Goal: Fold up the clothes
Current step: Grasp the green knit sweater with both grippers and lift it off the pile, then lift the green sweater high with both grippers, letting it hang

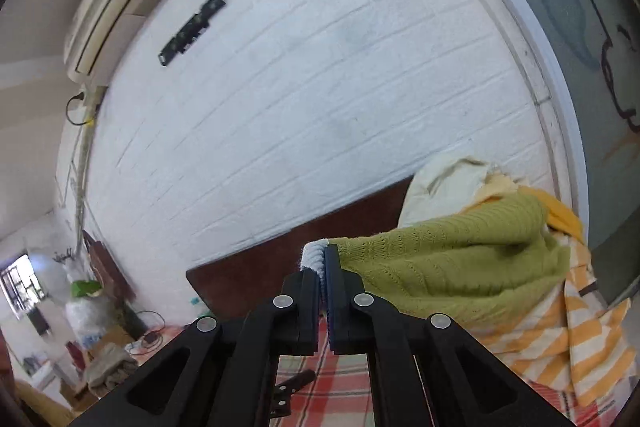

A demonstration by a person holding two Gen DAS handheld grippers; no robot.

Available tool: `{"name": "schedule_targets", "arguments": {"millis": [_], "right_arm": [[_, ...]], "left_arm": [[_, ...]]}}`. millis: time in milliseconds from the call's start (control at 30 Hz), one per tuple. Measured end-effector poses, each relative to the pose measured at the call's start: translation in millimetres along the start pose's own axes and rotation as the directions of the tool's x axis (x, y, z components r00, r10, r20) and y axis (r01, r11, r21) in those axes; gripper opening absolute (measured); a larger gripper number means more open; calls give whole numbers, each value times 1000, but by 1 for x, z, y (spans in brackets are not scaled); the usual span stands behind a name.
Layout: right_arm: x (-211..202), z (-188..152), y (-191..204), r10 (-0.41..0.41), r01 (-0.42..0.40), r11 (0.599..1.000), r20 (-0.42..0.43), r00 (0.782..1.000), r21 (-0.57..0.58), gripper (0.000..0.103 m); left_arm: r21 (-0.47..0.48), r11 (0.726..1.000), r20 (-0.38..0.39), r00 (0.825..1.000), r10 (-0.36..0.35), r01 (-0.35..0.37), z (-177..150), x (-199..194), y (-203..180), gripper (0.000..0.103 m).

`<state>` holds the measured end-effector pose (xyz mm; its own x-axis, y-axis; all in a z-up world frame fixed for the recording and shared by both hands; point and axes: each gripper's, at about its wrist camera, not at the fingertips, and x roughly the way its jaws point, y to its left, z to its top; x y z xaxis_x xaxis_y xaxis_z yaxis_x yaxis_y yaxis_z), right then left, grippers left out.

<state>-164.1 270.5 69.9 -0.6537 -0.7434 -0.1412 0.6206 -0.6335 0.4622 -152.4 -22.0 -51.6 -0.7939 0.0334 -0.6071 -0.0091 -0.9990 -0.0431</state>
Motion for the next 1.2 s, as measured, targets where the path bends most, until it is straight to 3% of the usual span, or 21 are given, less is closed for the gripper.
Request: {"name": "schedule_targets", "arguments": {"millis": [100,200,400,500,667,867,1000,1200], "right_arm": [[-21,9,24,89,-88,995,39,995,-41,2],[-40,24,56,139,-134,986,51,989,-97,2],[-41,19,93,183,-189,979,-83,980,-75,3],[-41,1,105,243,-249,968,-139,960,-29,3],[-47,-32,143,349,-357,934,-177,920,-13,3],[-48,-61,192,404,-419,908,-234,884,-16,3],[-53,-71,226,424,-447,893,-243,872,-46,3],[-75,-77,259,452,-477,876,-223,864,-71,4]], "left_arm": [[25,999,19,999,-31,30,0,-4,-5,102],[61,988,30,989,-146,144,-3,-15,-12,102],[206,909,61,923,-381,362,-33,-78,-11,102],[278,892,66,919,-388,356,-53,-110,-3,102],[303,872,42,909,-416,385,-83,-152,25,102],[335,863,62,906,-420,377,-108,-201,49,102],[352,868,85,912,-402,350,-110,-214,50,102],[365,848,83,894,-441,385,-110,-225,56,102]]}}
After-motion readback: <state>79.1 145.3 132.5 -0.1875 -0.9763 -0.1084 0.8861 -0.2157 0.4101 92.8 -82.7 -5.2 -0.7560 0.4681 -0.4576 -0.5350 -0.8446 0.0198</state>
